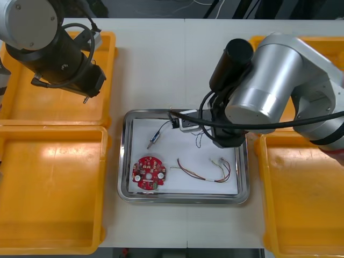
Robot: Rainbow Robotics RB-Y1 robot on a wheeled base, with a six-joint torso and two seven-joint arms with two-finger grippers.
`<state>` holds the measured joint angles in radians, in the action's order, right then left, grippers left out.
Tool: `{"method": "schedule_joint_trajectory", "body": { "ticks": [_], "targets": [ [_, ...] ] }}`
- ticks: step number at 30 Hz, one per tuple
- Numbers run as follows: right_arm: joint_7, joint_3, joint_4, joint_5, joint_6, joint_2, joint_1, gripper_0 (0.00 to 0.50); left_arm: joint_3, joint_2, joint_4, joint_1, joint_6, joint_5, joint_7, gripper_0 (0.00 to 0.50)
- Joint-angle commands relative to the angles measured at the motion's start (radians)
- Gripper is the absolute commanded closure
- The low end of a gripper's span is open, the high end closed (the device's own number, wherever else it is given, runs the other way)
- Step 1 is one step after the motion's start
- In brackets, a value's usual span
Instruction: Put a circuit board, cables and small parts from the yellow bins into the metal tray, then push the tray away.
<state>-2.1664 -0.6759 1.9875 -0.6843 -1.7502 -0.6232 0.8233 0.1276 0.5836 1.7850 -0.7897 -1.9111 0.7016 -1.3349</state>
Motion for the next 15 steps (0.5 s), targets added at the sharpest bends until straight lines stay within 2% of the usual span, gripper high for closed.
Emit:
{"method": "schedule_joint_trajectory", "body": {
  "ticks": [1,9,15],
  "targets": [
    [-0.020,-0.039,-0.044,0.037,0.038,0.062,0.028,0.500,-0.034,0.033,0.031,0.006,-0.009,0.010,0.036,0.498],
    [-0.021,-0.040,-0.113,0.115,0.078,0.111,-0.004,0.500,-0.039,0.033,0.033,0.006,-0.009,0.013,0.036,0.499],
    [-0.021,-0.050,-0.151,0.141,0.133,0.117,-0.036,0.500,-0.042,0.032,0.033,0.006,-0.009,0.016,0.037,0.498]
  ]
}}
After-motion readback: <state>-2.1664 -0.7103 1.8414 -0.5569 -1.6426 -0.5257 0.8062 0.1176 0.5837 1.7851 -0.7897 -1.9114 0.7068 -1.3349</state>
